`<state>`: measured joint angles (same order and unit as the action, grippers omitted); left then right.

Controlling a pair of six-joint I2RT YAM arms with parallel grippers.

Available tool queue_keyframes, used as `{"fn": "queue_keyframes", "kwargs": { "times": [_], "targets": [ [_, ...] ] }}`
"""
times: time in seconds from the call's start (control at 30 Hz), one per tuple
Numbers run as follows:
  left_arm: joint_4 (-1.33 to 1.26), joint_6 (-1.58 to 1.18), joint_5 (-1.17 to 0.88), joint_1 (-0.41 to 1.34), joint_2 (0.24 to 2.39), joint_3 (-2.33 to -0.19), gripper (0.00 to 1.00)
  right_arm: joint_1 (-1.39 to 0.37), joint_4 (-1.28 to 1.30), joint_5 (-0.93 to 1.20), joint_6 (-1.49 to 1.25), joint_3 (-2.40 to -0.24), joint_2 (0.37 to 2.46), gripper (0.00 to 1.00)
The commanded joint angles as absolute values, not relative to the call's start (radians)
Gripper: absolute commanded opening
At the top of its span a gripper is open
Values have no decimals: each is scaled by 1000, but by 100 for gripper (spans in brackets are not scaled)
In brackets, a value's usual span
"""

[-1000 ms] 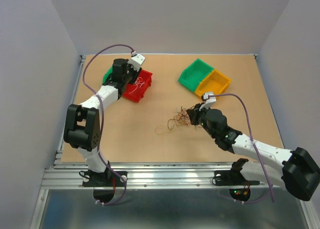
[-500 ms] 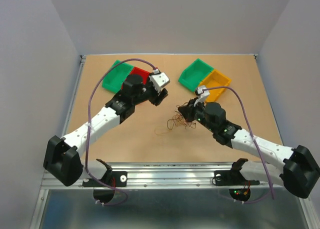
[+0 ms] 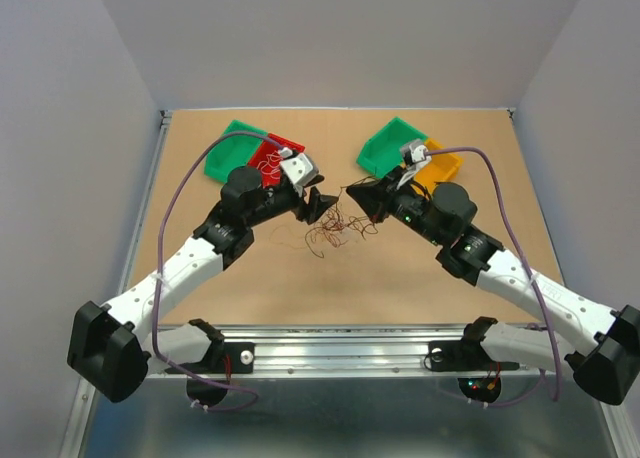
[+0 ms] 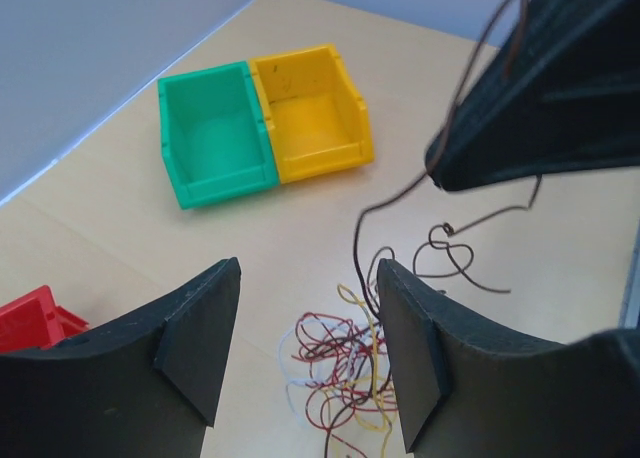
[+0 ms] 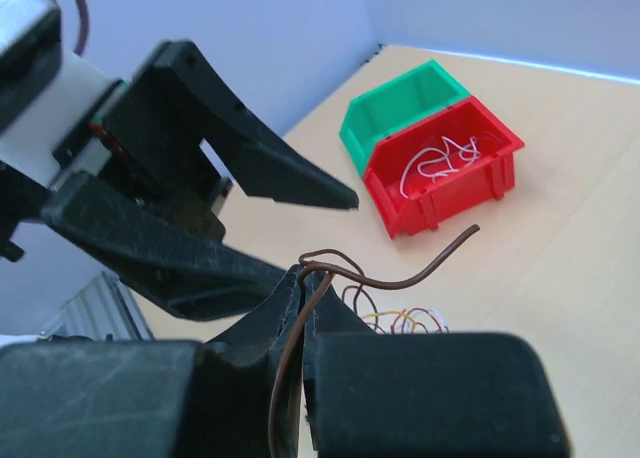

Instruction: Untangle the cables

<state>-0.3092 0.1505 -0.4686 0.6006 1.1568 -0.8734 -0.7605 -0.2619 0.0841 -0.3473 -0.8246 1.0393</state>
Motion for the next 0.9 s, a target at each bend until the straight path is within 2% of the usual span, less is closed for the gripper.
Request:
{"fn": "queue_keyframes", "kwargs": {
  "times": [0.0,0.17,0.43,0.5,0.53,0.6,0.63,0.77,0.87],
  "targets": [
    [-452,137,-564,606,1101,-816,68,-761,-258,169,-359,-917,1026,0],
    [-465,141,-660,607,1108,-813,66,-762,-258,189,-368,-946,1038,1],
    [-479,138,-620,629,1173,-860,62,-761,-259,307,-388,-985,1058,0],
    [-476,135,-626,643,1184,-868,46,-761,-259,308,-388,-986,1062,0],
    [-474,135,-615,647,1190,-871,30,-761,-259,310,-387,-980,1060,1],
    [-466,140,-597,649,1192,-871,8,-761,-259,308,-377,-967,1055,1],
    [-460,141,-574,649,1192,-870,0,-761,-259,302,-373,-956,1049,3],
    [-448,150,-568,650,1154,-847,0,-761,-273,137,-356,-824,1003,12],
    [-422,131,-555,649,1121,-845,0,-761,-297,34,-347,-734,985,15]
  ]
}}
